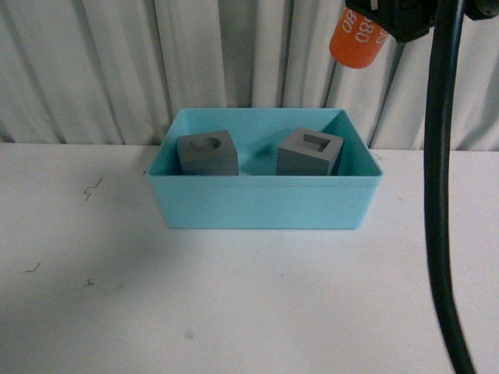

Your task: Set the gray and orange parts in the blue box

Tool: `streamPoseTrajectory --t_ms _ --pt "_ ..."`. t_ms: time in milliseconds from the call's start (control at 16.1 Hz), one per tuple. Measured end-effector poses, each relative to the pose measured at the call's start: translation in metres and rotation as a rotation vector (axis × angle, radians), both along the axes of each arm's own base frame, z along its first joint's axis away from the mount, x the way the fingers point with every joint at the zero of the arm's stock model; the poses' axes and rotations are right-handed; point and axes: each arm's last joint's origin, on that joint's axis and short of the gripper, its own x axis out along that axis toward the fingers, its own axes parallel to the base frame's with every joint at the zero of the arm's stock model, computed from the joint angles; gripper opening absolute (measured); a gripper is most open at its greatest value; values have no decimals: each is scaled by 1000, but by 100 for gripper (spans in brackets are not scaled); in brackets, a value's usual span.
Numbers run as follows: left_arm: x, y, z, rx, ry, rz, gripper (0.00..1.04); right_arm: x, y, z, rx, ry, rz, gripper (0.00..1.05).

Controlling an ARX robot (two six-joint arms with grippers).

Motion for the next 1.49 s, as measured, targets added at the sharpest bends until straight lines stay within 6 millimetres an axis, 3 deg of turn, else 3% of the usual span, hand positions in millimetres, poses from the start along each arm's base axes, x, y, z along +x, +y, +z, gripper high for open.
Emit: streamPoseTrajectory --t_ms 187,436,685,1058,1494 --pt "0 0 0 0 0 0 98 51 14 -16 16 23 -28 47" --pt "0 0 0 0 0 0 98 110 58 -50 -2 85 13 47" --pt "0 0 0 0 0 0 98 143 79 -84 6 162 4 47" --pt "0 0 0 0 0 0 98 146 81 -124 30 270 -16 47" --pt "0 0 0 0 0 0 98 150 88 -144 27 317 -14 47"
